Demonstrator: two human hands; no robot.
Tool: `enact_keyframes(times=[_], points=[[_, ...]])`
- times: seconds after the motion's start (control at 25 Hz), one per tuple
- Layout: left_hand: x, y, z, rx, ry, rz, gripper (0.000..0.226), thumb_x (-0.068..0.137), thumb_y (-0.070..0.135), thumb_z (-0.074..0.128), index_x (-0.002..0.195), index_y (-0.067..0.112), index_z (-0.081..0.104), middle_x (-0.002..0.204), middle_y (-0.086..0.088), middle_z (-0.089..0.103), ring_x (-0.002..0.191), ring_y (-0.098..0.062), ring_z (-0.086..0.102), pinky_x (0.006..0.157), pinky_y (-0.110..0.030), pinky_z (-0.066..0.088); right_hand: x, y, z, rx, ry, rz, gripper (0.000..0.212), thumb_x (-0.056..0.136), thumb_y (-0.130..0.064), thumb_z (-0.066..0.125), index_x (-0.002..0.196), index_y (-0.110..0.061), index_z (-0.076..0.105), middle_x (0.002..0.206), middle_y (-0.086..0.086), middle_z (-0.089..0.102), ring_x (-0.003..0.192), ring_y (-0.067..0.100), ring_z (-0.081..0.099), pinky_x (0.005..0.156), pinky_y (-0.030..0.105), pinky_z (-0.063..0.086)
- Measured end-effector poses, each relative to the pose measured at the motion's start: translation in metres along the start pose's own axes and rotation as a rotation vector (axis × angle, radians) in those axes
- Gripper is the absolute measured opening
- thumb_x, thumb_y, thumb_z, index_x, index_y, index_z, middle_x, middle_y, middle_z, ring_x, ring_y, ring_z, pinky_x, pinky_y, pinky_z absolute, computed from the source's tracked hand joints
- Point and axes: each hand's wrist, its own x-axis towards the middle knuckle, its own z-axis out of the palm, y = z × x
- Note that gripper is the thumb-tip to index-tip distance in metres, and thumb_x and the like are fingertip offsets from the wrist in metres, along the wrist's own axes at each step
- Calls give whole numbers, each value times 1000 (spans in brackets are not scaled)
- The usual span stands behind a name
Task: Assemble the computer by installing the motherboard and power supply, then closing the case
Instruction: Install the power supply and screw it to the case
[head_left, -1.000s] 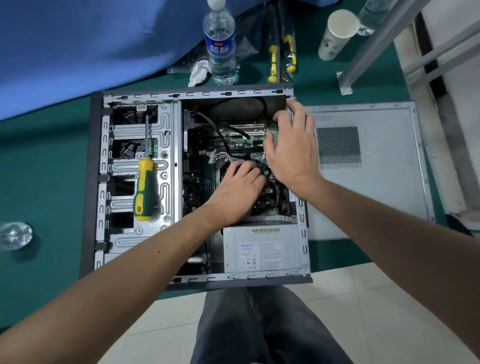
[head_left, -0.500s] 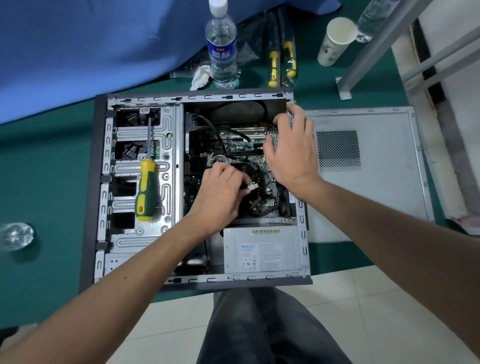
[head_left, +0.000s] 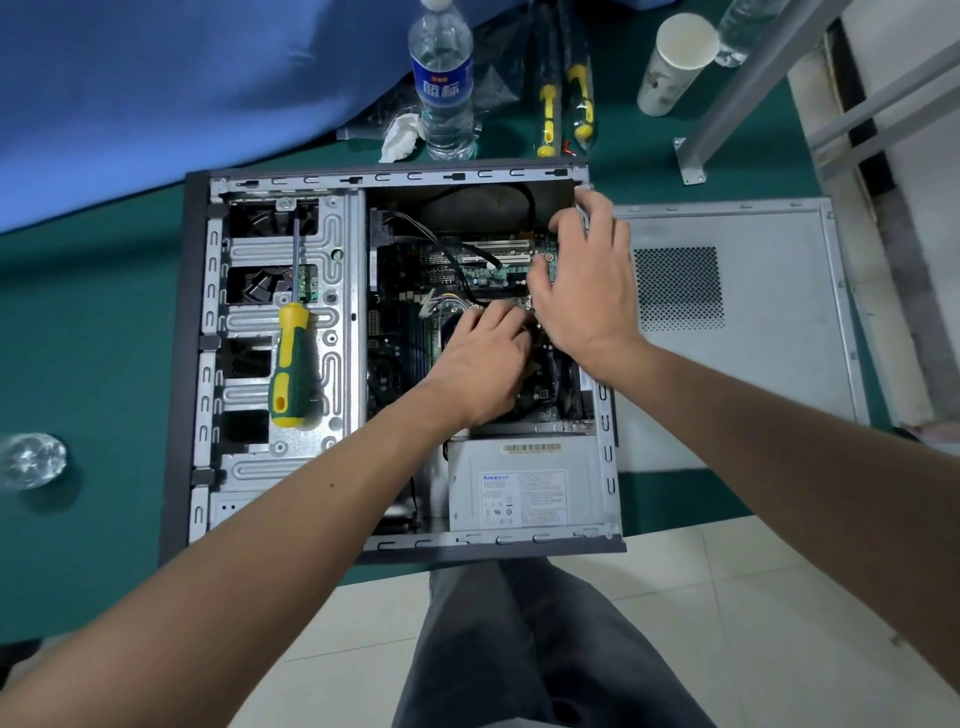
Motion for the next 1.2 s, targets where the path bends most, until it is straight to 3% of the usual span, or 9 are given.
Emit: enact_keyframes(times=[0.28, 0.44, 0.72, 0.92, 1.0, 1.2], points=[[-23, -6, -7, -379, -19, 53, 22, 94, 33, 63, 106, 17, 69, 134, 0, 47, 129, -20, 28, 98, -39, 31, -1, 0, 0, 13, 2, -8, 31, 94, -27, 51, 121, -11, 52, 150, 9, 34, 128, 30, 40, 104, 38, 37], [-11, -1, -6, -169, -112, 172, 26, 92, 42, 62, 104, 20, 72, 132, 0, 43, 128, -22, 27, 100, -37, 27, -2, 0, 0, 22, 1, 1, 32, 94, -26, 51, 122, -10, 53, 150, 9, 34, 128, 30, 39, 105, 39, 37], [4, 4, 8, -13, -51, 225, 22, 95, 32, 58, 94, 15, 70, 127, -6, 49, 113, -25, 29, 95, -39, 23, -1, 1, 1, 31, 13, -1, 30, 94, -26, 51, 120, -12, 53, 149, 8, 35, 129, 28, 38, 106, 38, 36], [9, -2, 13, 54, -137, 236, 22, 97, 31, 55, 115, 24, 65, 128, -3, 45, 116, -25, 35, 92, -38, 28, 0, 1, 2, 35, 7, -3, 30, 94, -26, 51, 120, -12, 53, 149, 8, 35, 129, 29, 38, 106, 38, 36], [12, -2, 11, 62, -171, 256, 21, 98, 34, 53, 113, 25, 64, 129, 1, 49, 117, -23, 37, 90, -37, 32, 0, 2, 2, 32, 5, -4, 30, 93, -26, 51, 119, -12, 53, 149, 8, 34, 129, 29, 38, 106, 39, 36], [-2, -6, 2, -40, -15, 250, 12, 97, 31, 55, 104, 23, 63, 102, 8, 59, 105, -20, 42, 91, -34, 30, 0, 2, 3, 13, 2, -8, 31, 94, -27, 50, 121, -12, 52, 149, 9, 34, 128, 30, 39, 106, 40, 37]])
